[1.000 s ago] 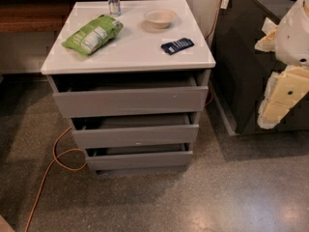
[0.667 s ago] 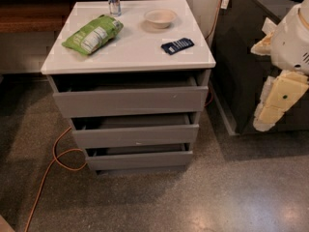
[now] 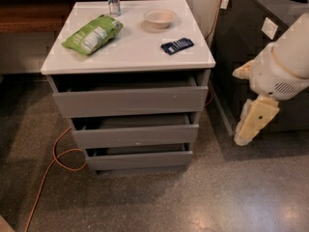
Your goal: Place redbull can into bottom drawer
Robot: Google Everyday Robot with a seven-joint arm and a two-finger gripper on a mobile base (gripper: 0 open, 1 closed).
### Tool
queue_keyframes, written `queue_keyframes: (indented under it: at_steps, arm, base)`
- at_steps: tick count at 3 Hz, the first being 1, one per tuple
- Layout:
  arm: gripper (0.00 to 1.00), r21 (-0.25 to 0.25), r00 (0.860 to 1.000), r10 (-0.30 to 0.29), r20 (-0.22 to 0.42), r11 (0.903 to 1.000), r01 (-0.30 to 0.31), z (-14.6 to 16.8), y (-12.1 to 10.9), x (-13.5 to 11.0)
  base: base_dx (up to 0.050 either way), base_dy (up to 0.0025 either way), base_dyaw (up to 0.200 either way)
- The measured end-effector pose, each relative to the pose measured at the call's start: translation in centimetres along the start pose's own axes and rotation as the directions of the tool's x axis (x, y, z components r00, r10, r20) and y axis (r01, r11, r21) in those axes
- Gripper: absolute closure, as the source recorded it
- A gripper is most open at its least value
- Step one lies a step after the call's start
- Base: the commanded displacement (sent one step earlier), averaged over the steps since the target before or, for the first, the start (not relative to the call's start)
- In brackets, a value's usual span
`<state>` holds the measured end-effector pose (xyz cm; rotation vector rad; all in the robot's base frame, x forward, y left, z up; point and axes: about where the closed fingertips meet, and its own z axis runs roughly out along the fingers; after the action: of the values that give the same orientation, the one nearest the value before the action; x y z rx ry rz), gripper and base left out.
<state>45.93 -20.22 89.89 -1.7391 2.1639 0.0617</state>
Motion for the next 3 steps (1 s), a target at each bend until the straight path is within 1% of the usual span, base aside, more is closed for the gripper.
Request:
queue_keyframes:
  at_steps: [1, 2, 3]
  arm:
    - [0.00, -0.012, 1.000, -0.010, 0.016, 0.9999, 0.010, 3.1, -0.2, 0.2]
    - [0.00, 0.010, 0.996, -0.092, 0.018, 0.9957, 0.092, 9.4, -0.4, 1.2]
    - [0.00, 0.015, 0.995, -0.095, 0.019, 0.9954, 0.094, 9.5, -0.5, 1.1]
  base:
    - [0.000, 0.00000, 0.000]
    - [0.000, 0.00000, 0.000]
    - [0.000, 0.00000, 0.000]
